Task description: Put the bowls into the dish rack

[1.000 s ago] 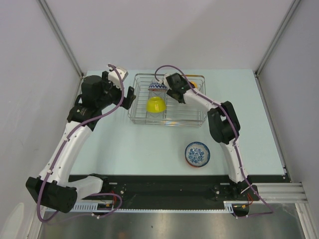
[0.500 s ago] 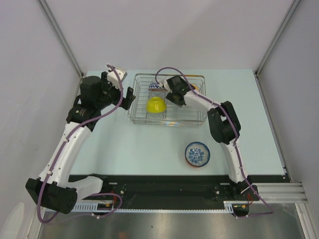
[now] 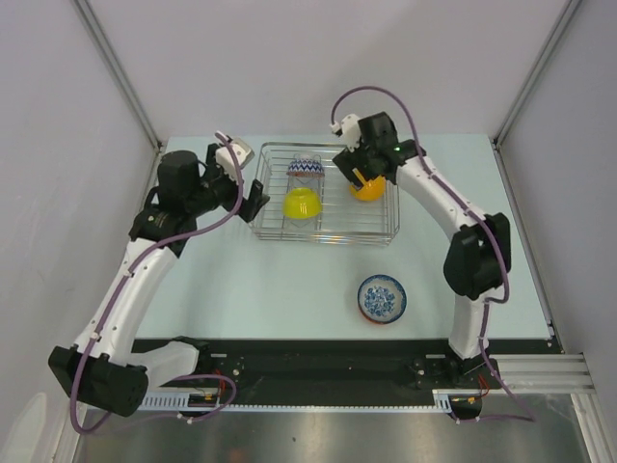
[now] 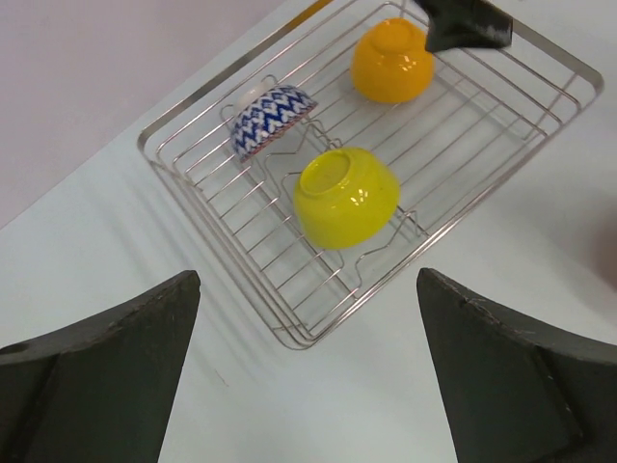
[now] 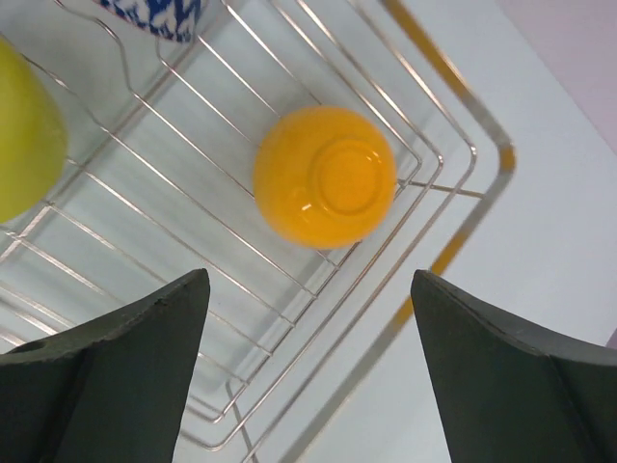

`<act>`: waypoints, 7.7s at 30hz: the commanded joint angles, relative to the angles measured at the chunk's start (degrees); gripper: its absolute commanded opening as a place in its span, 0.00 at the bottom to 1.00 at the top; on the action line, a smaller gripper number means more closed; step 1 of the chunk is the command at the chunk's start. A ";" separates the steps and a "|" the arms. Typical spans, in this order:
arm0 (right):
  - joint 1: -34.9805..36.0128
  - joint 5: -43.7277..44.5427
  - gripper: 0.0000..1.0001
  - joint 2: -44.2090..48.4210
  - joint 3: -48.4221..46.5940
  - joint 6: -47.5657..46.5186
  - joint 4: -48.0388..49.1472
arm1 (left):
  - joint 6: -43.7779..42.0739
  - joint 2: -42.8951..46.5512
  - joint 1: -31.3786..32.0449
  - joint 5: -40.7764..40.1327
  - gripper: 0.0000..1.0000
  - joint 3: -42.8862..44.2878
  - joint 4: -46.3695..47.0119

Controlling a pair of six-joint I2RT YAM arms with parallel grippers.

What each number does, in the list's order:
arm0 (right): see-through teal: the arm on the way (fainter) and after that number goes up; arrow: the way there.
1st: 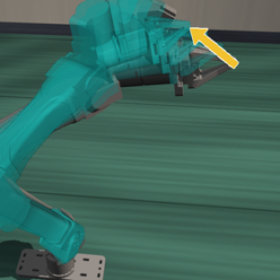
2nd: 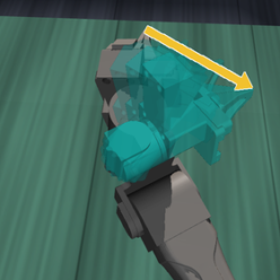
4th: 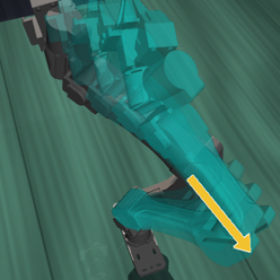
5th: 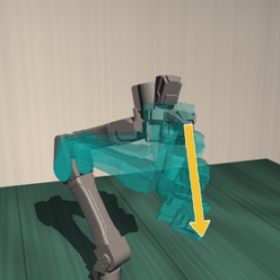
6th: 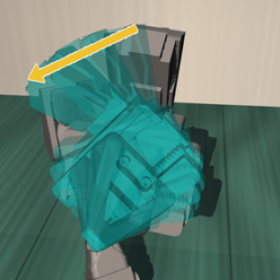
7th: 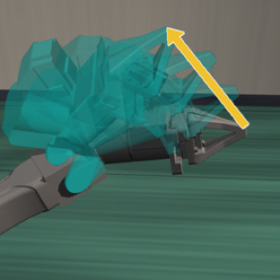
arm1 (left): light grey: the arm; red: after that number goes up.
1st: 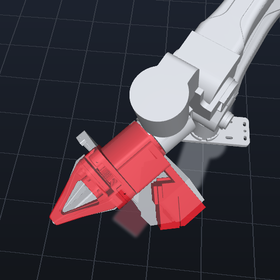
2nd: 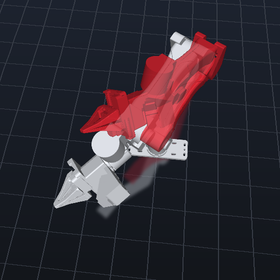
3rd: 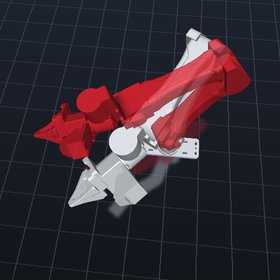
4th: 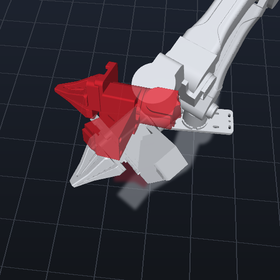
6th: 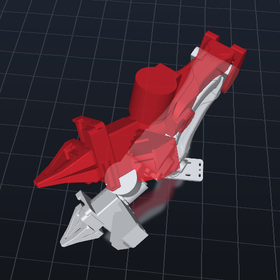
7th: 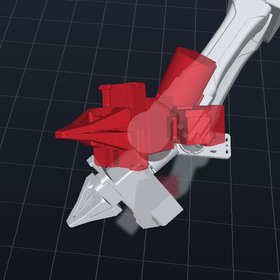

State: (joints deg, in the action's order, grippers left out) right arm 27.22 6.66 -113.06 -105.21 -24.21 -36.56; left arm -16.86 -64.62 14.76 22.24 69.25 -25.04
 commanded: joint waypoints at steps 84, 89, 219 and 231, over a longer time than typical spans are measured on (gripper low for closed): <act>-36.10 -44.54 0.89 54.26 39.74 -0.23 -10.82 | -5.81 -40.76 43.51 -0.18 0.00 31.47 -17.94; -38.38 -44.80 0.90 53.64 38.59 4.15 -8.63 | -6.25 -39.01 43.24 -0.53 0.00 31.03 -18.12; -21.16 -89.01 0.00 32.46 36.57 61.47 47.98 | -2.65 -33.20 21.62 12.83 0.08 32.44 2.98; -21.68 -85.67 0.00 31.49 35.43 56.47 41.67 | -0.98 -30.57 21.45 12.39 0.66 31.03 3.86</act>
State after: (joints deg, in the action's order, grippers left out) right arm 5.78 -78.87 -83.66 -67.51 34.22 6.24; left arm -18.85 -97.51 36.23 33.45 99.79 -23.68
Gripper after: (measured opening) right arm 0.726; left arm 0.657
